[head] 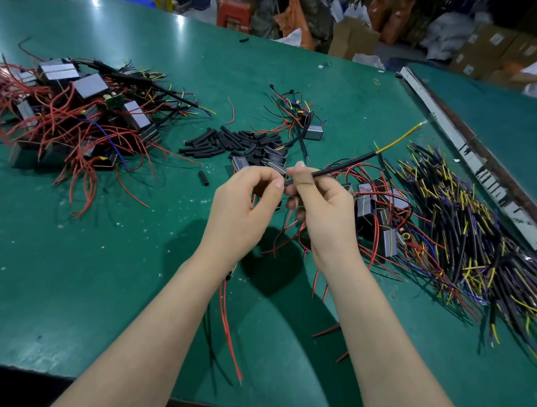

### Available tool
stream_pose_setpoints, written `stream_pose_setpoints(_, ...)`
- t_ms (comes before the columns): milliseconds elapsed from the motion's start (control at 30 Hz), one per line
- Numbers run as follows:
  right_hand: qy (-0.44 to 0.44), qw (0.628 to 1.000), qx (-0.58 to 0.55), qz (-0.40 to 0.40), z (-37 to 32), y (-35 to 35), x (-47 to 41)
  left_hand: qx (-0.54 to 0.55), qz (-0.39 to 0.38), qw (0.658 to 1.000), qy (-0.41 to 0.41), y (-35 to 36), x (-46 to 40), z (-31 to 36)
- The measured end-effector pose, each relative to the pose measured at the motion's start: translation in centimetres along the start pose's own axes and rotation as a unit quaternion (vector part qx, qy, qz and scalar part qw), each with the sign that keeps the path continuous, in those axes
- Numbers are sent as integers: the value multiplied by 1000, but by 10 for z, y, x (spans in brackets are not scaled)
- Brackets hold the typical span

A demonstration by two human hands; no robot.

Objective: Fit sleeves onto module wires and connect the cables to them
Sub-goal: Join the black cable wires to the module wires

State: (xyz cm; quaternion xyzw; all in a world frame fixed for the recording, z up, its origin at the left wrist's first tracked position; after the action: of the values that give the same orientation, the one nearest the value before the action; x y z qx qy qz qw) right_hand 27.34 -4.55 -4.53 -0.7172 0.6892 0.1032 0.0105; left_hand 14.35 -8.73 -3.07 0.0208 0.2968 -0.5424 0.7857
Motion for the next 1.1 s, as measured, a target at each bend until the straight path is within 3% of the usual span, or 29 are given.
stream_pose_setpoints(233, 142, 987, -61, -50, 15, 2, 1, -113, -2, 989, 99, 3, 5, 18)
stream_pose_setpoints(533, 156, 978, -110, -82, 11, 6, 2, -110, 9, 988, 104, -1, 5, 20)
stream_pose_setpoints(633, 84, 990, -73, -86, 2, 6, 0, -72, 12, 995, 73, -3, 1, 13)
stream_pose_setpoints(700, -22, 996, 23, -84, -14, 4, -1, -34, 7, 999, 25, -2, -1, 5)
stream_pose_setpoints(800, -137, 976, 142, -88, -30, 8, 4, 21, -11, 999, -35, 3, -1, -7)
stream_pose_setpoints(1000, -246, 930, 273, -32, -40, 6, 10, 77, -32, 992, -96, 12, 0, -20)
stream_pose_setpoints(1100, -260, 925, 276, -32, -42, 5, 10, 76, -47, 992, -93, 16, 1, -20)
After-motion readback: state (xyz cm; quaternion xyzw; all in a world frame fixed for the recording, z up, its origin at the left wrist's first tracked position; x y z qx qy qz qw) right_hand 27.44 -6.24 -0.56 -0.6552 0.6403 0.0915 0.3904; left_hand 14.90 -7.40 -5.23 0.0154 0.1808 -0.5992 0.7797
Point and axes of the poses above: each hand's wrist, its own x-axis away from the middle knuckle, its own y-axis out of the palm, z = x × y, the point moved 9 cm from there along -x, towards the middle knuckle, and after that the axes turned 4 degrees about -x, right-handed, at the moved point
